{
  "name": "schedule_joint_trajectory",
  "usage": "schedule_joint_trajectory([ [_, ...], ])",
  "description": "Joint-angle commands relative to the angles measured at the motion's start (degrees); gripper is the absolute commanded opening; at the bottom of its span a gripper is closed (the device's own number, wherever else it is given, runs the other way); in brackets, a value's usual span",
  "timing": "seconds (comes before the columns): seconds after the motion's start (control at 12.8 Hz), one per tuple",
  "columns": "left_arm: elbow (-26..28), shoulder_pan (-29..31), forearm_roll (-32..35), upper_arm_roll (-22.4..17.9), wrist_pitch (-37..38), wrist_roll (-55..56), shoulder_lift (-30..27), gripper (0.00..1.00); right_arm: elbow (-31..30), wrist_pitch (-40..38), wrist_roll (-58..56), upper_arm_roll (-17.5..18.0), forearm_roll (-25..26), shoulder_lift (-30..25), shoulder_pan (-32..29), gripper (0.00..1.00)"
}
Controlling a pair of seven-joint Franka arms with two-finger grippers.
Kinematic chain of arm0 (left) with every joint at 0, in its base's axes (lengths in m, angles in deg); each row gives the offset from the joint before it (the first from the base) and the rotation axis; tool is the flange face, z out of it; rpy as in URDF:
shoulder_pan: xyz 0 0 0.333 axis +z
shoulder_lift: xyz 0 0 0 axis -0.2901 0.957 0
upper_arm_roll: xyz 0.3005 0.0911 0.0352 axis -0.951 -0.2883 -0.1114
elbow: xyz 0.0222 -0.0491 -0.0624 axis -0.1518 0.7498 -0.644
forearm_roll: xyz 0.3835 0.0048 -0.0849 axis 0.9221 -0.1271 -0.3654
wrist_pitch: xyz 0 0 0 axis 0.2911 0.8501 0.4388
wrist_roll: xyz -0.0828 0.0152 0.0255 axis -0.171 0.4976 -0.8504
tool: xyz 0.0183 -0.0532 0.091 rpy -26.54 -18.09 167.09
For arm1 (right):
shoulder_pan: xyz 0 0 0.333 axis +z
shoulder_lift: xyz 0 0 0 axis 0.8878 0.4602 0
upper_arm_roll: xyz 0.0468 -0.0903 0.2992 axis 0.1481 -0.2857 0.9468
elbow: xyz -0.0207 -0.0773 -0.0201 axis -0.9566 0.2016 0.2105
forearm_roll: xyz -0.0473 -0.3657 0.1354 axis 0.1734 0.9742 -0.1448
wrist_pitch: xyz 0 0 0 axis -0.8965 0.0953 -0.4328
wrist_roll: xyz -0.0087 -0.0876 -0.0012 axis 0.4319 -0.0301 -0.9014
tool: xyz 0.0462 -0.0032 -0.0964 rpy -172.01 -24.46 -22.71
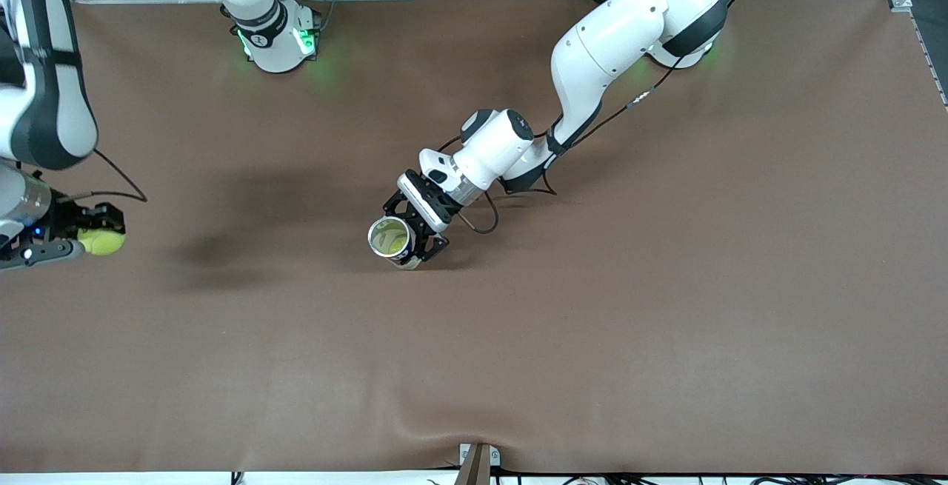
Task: Insert tennis ball vertically with right arm
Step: 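Lift the ball and carry it with the right gripper over the can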
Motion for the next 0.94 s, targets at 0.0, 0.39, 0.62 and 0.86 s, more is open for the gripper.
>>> schedule_joint_trajectory([
  [0.0,-1.22,-0.92,-1.11,-0.33,-0.75,0.53,0.77,0.82,2.79,-8.38,7.9,-0.2,-4.92,-2.6,4.43,0.0],
  [0.39,-1.14,-0.92,-1.11,-0.33,-0.75,0.53,0.77,0.82,4.81,-12.27,29.59,6.73,-9.51,-4.89,10.24,0.0],
  [0.62,-1.13,-0.92,-1.11,-0.33,-1.02,0.53,0.77,0.82,6.66,-10.7,44.71,9.29,-11.89,-4.19,16.11,0.0],
  [0.86,-1.13,-0.92,-1.11,-0.33,-1.02,0.53,0.77,0.82,9.55,-5.97,58.33,9.38,-11.8,-0.42,23.16,0.0],
])
